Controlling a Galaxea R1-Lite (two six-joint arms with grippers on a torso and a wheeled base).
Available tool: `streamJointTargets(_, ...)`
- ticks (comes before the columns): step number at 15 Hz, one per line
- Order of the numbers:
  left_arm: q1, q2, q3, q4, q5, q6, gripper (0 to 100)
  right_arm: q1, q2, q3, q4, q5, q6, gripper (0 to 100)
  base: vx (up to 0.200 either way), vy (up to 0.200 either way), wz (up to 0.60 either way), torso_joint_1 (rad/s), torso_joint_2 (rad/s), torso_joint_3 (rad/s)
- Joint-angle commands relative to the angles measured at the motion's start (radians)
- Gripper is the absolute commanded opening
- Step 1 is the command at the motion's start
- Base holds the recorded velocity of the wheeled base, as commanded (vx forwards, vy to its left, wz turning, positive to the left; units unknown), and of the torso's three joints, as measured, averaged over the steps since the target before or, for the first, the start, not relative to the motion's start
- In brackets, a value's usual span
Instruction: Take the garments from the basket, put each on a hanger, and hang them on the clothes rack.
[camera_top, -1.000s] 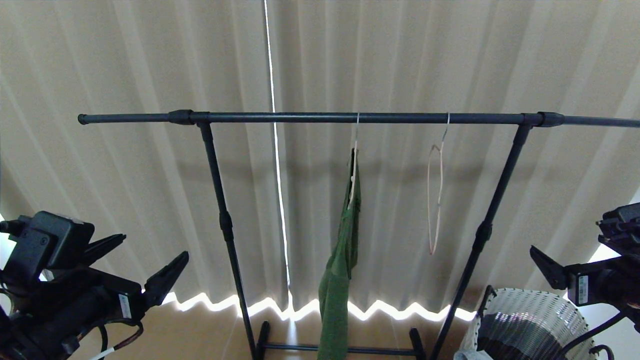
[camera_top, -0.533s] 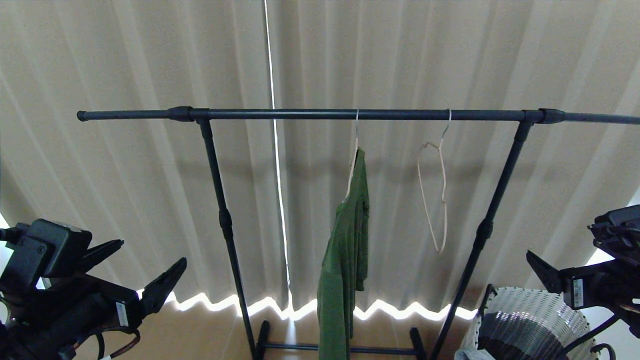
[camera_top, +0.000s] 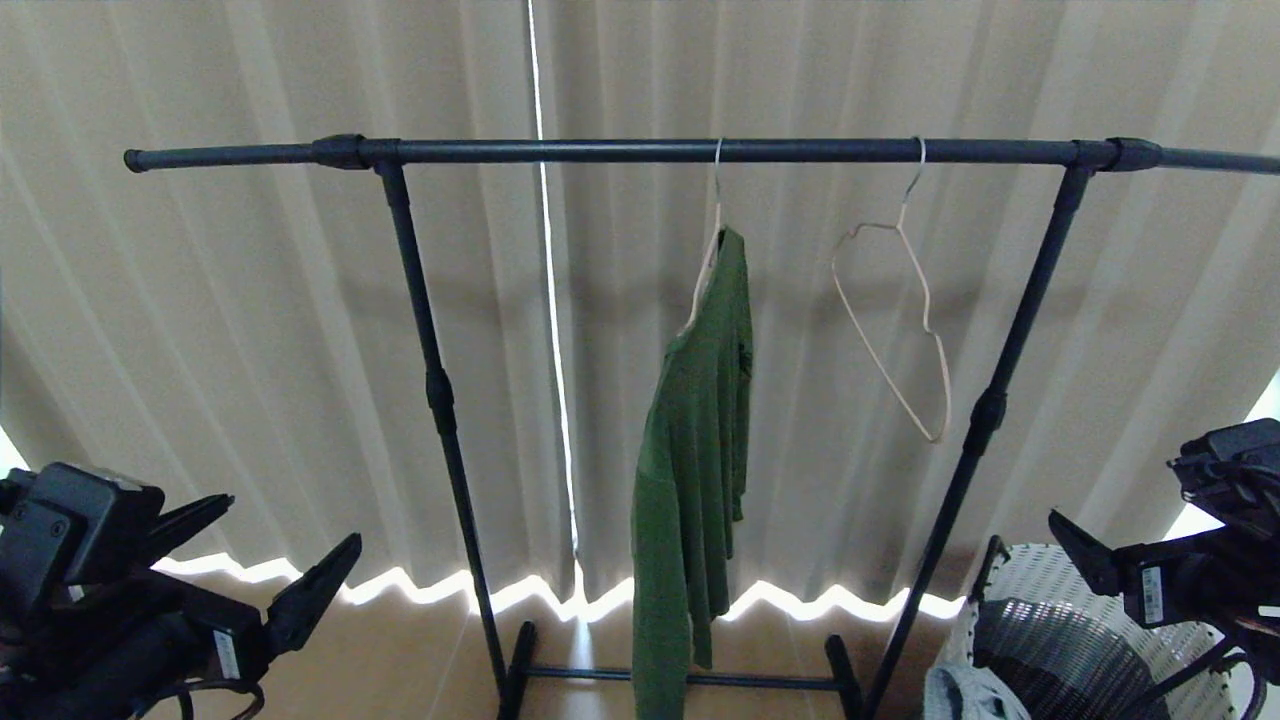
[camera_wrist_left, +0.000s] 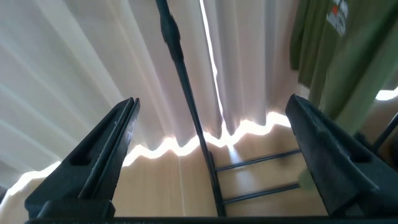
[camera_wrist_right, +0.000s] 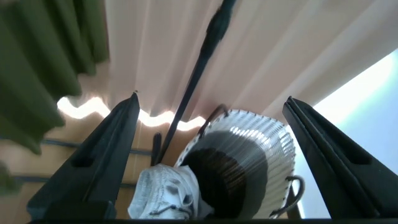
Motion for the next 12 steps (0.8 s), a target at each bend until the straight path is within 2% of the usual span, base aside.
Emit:
streamJointTargets(1,0.0,-0.037,0.013,-0.001,0.0,0.015,100,0.0,0.003,0.001,-0.001,0.0,-0.001,100,0.0,0.0,0.0,-0.173,0.46,0.3)
streamJointTargets(7,0.0,-0.068,0.038,-0.002,-0.002,0.038,100,0.0,0.003,0.004,0.0,-0.002,-0.001,100,0.0,0.0,0.0,-0.155,0.47,0.308)
streamJointTargets(12,-0.004,-0.126,0.047,-0.002,-0.005,0.035,100,0.001,0.003,0.012,-0.001,0.001,0.001,100,0.0,0.0,0.0,-0.093,0.45,0.345)
